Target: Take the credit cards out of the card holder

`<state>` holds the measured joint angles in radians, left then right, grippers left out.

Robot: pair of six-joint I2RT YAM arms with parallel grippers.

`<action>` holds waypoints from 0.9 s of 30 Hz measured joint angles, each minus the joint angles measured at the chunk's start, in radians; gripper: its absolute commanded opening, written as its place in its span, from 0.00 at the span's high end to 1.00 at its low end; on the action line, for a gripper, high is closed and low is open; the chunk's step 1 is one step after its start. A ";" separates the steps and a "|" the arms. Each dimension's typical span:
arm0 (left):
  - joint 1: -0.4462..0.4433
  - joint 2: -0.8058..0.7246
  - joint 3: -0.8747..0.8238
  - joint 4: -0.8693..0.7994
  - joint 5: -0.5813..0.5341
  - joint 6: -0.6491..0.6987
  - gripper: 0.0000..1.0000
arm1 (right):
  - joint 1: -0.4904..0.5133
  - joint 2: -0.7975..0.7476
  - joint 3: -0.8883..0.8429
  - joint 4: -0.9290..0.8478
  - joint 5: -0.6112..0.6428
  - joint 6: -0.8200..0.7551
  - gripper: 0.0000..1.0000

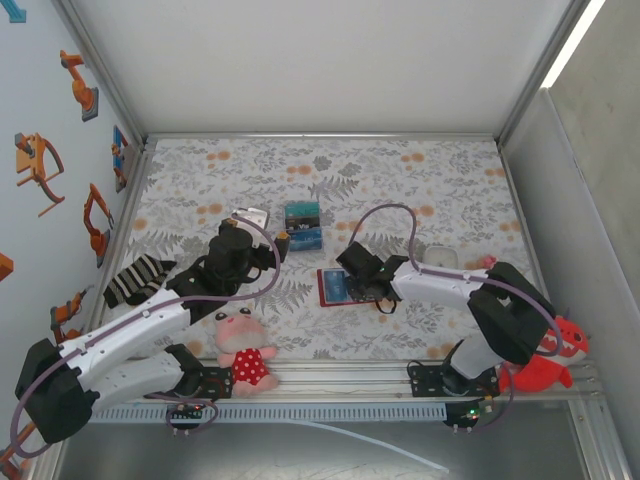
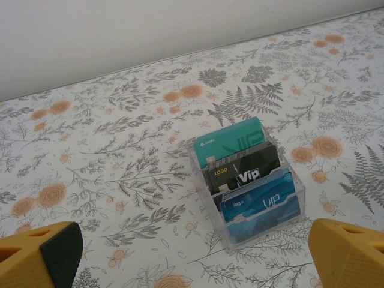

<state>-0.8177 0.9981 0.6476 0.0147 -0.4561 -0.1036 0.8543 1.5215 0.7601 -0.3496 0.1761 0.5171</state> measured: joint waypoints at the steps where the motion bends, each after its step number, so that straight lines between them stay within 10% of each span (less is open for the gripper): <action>1: 0.000 0.000 0.000 0.001 0.000 0.002 0.03 | -0.010 -0.002 -0.010 0.014 -0.015 -0.010 0.69; 27: -0.083 0.097 -0.001 0.107 -0.043 0.124 0.03 | -0.092 -0.236 -0.021 -0.095 0.025 -0.028 0.71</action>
<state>-0.9005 1.0950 0.6468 0.1215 -0.4992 0.0204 0.7628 1.2858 0.7387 -0.4450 0.2008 0.4892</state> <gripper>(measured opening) 0.970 0.302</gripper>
